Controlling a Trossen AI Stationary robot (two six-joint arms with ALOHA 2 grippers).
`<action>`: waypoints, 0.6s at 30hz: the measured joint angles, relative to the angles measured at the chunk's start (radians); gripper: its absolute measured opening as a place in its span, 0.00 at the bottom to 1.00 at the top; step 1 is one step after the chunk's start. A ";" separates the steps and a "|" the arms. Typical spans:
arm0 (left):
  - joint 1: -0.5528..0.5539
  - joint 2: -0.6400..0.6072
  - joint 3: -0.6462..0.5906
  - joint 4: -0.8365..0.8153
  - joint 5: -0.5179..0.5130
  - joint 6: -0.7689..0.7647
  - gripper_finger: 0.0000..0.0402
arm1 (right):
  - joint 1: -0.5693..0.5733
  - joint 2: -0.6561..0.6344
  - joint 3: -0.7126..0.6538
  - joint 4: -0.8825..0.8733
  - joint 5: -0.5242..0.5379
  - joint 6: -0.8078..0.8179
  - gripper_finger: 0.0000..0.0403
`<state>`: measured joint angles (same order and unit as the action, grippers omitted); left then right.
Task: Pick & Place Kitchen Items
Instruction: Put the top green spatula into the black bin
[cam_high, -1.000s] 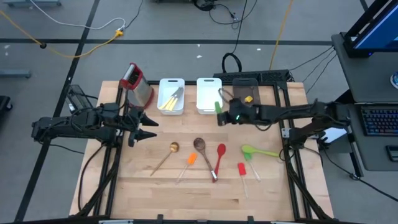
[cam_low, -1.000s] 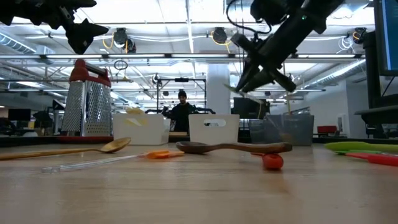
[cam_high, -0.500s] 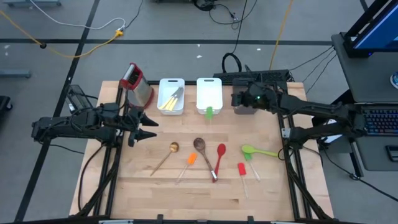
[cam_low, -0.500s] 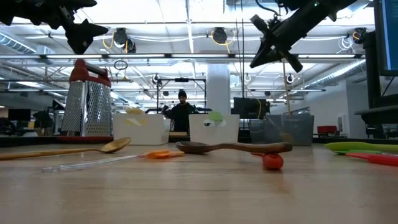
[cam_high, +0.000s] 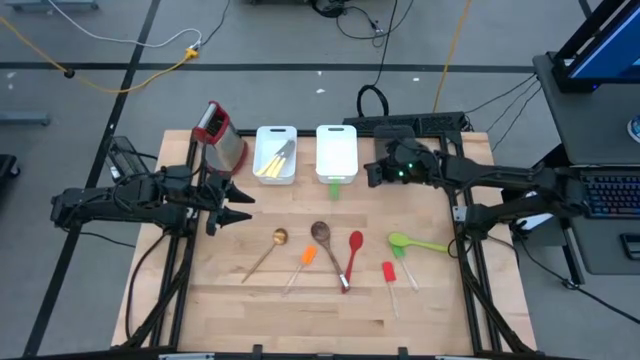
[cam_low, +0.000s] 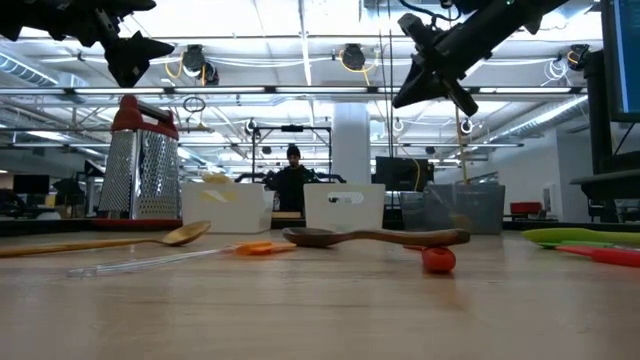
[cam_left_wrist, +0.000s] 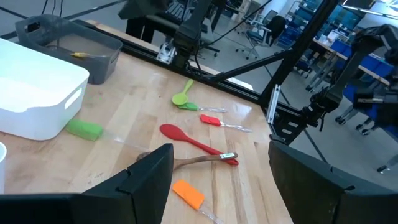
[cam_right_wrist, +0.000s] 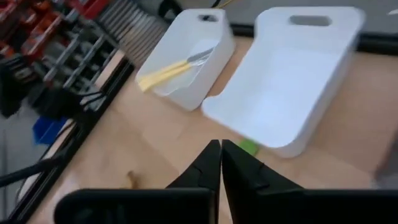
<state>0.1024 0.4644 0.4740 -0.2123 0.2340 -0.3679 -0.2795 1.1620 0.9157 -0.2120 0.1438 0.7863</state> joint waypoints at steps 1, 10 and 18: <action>0.000 0.000 0.000 0.000 0.000 0.000 0.67 | 0.002 0.006 0.000 0.012 -0.019 -0.003 0.03; 0.000 0.000 0.000 0.000 0.000 -0.001 0.67 | 0.057 0.088 0.000 0.025 -0.119 0.047 0.13; 0.000 0.000 0.000 0.000 0.000 -0.001 0.67 | 0.118 0.206 0.002 0.214 -0.152 0.058 0.31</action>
<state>0.1021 0.4644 0.4740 -0.2126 0.2337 -0.3691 -0.1617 1.3684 0.9172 0.0022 -0.0081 0.8444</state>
